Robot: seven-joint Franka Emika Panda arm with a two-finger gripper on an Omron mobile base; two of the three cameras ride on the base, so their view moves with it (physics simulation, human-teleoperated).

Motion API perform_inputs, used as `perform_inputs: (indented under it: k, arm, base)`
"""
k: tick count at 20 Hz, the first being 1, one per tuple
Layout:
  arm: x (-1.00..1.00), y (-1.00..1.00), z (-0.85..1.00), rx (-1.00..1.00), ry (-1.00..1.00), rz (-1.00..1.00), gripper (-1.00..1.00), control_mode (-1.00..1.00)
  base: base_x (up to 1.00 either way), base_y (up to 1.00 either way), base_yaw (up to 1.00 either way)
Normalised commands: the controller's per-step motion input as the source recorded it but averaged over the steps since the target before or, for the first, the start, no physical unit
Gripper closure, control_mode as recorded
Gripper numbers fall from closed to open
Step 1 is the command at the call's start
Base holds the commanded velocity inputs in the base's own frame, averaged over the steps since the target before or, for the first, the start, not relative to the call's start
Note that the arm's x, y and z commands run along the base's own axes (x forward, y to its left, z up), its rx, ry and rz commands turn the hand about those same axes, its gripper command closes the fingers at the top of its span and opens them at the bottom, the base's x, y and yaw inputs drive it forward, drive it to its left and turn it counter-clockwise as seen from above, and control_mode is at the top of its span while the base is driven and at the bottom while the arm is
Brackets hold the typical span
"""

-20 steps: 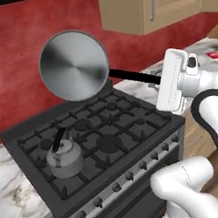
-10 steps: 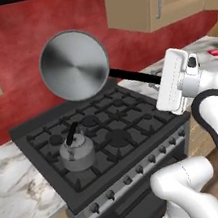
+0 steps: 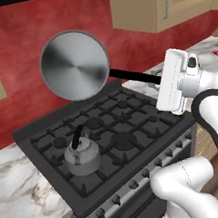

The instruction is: Pick the pan from the cabinet and place it on the stove. Then turn on the stove burner for the pan.

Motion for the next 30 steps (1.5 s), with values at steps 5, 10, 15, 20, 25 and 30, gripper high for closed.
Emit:
perform_inputs:
  k: [5, 10, 15, 20, 25, 30]
  arm:
    - [0.0, 0.0, 0.0, 0.0, 0.0, 0.0, 1.0, 1.0]
    - [0.0, 0.0, 0.0, 0.0, 0.0, 0.0, 1.0, 1.0]
    - [0.0, 0.0, 0.0, 0.0, 0.0, 0.0, 1.0, 1.0]
    - [0.0, 0.0, 0.0, 0.0, 0.0, 0.0, 1.0, 1.0]
    - [0.0, 0.0, 0.0, 0.0, 0.0, 0.0, 1.0, 1.0]
    - [0.0, 0.0, 0.0, 0.0, 0.0, 0.0, 1.0, 1.0]
  base:
    - [0.34, 0.0, 0.12]
    - [0.37, 0.0, 0.17]
    - [0.41, 0.0, 0.22]
    - [0.44, 0.0, 0.24]
    - [0.46, 0.0, 0.24]
    - [0.48, 0.0, 0.21]
